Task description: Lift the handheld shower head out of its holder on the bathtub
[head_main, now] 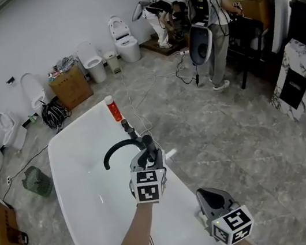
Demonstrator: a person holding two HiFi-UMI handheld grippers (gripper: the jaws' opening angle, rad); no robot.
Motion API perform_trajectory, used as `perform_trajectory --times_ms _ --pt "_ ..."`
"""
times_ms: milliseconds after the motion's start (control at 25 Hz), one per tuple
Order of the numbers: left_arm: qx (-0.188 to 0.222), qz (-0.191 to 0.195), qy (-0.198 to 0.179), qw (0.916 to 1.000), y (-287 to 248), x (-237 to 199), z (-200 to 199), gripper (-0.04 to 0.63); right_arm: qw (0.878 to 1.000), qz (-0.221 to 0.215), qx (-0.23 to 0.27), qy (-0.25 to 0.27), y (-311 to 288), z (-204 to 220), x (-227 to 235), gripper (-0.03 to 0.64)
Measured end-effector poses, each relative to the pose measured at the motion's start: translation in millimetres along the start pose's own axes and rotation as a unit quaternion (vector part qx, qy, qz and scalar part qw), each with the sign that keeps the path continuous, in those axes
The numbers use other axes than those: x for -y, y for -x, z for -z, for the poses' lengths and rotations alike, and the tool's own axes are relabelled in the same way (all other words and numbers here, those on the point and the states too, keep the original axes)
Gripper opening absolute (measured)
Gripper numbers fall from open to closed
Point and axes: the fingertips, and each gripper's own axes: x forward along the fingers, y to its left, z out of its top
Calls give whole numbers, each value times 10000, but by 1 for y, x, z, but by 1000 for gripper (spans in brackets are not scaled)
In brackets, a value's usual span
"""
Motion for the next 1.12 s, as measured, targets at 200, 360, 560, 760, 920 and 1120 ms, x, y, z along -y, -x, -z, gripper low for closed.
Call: perform_trajectory --times_ms 200,360,560,760,920,1120 --pt "112 37 -94 9999 27 9 -21 141 9999 47 95 60 23 -11 -16 6" --pt "210 73 -188 9996 52 12 -39 141 9998 84 142 97 40 -21 -31 6" --pt "305 155 -218 9992 81 15 -56 141 9996 141 187 138 59 -31 -51 6" --pt "380 176 -293 9987 106 24 -72 141 9993 142 259 209 78 -44 -63 6" --pt "443 198 -325 9983 123 27 -80 141 9992 139 299 240 88 -48 -76 6" --pt "482 194 -354 9980 138 29 -85 141 9990 118 316 292 98 -50 -87 6"
